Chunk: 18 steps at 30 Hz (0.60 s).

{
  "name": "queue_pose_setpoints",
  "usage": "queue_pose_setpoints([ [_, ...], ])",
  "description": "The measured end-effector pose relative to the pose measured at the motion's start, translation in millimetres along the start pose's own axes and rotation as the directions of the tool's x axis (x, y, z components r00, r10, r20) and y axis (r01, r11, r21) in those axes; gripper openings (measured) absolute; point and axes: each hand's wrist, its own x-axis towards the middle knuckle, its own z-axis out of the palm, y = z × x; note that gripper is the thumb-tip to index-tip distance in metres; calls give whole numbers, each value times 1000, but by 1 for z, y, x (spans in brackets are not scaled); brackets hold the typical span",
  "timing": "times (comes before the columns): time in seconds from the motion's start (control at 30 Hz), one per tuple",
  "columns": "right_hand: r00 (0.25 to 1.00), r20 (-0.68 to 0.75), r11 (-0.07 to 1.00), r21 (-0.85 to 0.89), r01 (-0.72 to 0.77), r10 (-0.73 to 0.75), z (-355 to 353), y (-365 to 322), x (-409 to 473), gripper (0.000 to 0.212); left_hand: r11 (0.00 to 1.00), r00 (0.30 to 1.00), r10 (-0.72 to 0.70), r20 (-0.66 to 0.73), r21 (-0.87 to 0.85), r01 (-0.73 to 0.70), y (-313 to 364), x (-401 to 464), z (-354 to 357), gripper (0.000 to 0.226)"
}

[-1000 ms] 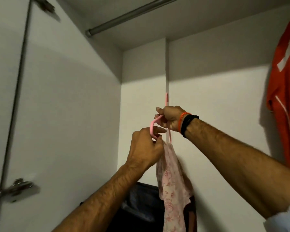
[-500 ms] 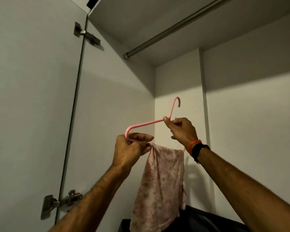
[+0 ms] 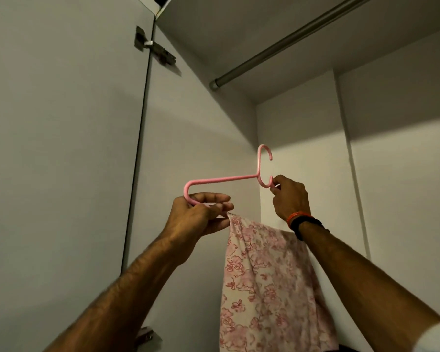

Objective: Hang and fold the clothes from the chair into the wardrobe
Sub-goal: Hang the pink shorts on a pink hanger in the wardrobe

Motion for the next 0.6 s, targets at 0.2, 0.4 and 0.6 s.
queue_pose_setpoints([
  [0.2, 994, -86, 996, -71, 61, -67, 26, -45, 45, 27, 932, 950, 298, -93, 243, -268, 27, 48, -35, 62],
  [0.4, 975, -165, 989, -39, 142, -146, 40, -73, 108, 25, 855, 881, 471, -49, 272, -442, 56, 94, -41, 56],
  [0.6, 957, -202, 978, -28, 206, -208, 69, -87, 162, 25, 803, 837, 548, -11, 288, -522, 71, 140, -44, 38],
])
